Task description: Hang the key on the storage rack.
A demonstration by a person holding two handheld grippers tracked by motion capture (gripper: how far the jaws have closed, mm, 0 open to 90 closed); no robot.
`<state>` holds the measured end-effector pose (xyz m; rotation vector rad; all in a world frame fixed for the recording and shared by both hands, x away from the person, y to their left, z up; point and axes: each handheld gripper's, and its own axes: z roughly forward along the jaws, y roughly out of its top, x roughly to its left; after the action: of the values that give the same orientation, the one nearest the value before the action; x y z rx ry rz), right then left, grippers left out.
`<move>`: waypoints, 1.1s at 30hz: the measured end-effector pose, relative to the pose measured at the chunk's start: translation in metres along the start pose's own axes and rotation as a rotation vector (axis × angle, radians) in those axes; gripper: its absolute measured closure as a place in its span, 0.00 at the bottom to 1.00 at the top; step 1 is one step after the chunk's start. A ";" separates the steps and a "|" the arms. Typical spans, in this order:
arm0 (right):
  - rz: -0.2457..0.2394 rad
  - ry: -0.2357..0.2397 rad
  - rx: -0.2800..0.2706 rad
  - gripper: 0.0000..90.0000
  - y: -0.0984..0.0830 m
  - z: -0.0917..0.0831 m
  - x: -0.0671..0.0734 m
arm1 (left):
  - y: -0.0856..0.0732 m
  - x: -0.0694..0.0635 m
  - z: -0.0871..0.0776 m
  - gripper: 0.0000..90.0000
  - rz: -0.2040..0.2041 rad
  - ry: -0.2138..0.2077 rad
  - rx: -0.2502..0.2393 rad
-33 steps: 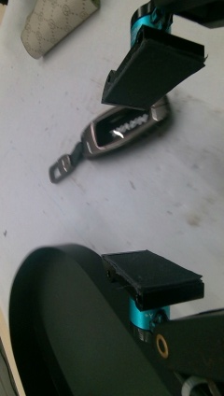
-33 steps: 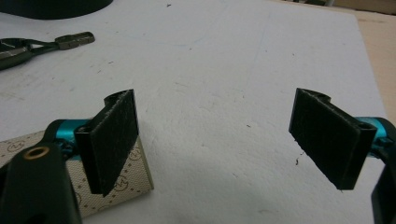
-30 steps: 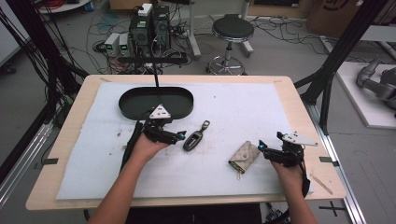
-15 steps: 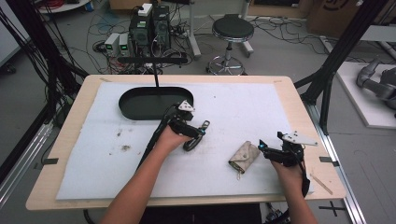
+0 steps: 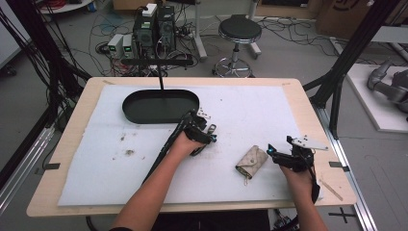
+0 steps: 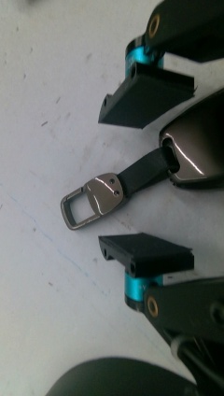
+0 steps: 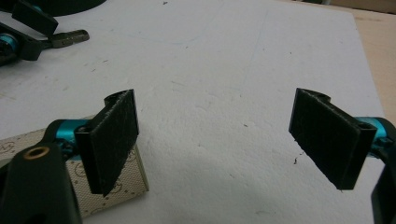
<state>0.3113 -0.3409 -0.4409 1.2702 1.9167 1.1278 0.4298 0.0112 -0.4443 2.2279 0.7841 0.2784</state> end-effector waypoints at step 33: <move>0.005 -0.005 -0.007 0.18 -0.002 -0.003 -0.002 | -0.006 -0.010 -0.025 0.95 0.037 -0.021 -0.116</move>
<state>0.3090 -0.3440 -0.4416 1.2735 1.9048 1.1322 0.4091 0.0225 -0.4306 2.1344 0.6981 0.3102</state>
